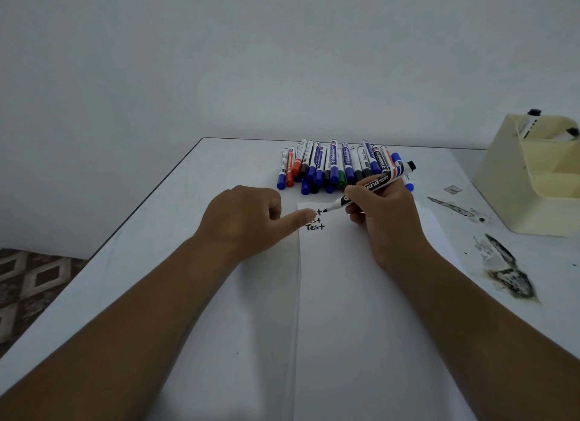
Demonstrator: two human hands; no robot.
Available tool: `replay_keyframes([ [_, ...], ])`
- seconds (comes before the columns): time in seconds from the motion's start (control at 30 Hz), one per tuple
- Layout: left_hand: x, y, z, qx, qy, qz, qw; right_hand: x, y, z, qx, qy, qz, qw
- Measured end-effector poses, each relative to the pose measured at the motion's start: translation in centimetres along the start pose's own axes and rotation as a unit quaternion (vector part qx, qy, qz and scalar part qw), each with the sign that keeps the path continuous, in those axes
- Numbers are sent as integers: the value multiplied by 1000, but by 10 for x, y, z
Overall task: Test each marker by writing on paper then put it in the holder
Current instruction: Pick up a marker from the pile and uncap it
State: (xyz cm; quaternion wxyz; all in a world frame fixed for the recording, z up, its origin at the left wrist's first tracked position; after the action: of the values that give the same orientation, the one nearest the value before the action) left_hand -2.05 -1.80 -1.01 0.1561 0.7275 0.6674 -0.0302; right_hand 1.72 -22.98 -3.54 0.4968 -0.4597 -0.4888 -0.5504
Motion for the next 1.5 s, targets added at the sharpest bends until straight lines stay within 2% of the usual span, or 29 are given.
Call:
replay_keyframes([
  [0.13, 8, 1, 10, 64, -166, 27, 984, 0, 1, -1, 2, 19, 4, 1000],
  [0.2, 8, 2, 12, 61, -232, 35, 970, -1, 1, -1, 2, 26, 6, 1000],
  [0.37, 4, 6, 12, -10, -245, 48, 968, -2, 2, -3, 8, 63, 5, 998],
  [0.63, 5, 8, 16, -11, -242, 88, 966, 7, -6, 0, 65, 165, -19, 984],
  [0.93, -9, 4, 11, 37, -252, 108, 961, 9, -10, 8, 126, 114, -38, 985],
  [1.37, -15, 4, 15, 24, -279, 125, 952, 12, -16, 12, 153, -4, -97, 983],
  [1.5, -17, 5, 16, 8, -247, 134, 960, 13, -15, 13, 163, -18, -88, 982],
])
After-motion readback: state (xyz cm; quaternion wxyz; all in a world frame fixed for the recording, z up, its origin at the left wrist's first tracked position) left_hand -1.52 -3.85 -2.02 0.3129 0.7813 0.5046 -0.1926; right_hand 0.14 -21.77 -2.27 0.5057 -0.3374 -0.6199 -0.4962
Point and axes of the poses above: each hand's wrist, its own y-axis towards the middle knuckle, its own z-axis out of the palm, x = y × z, the point moved 3 cm from there along y, towards the middle knuckle, and after that the axes turned 7 degrees about x, right-handed, at the moved point
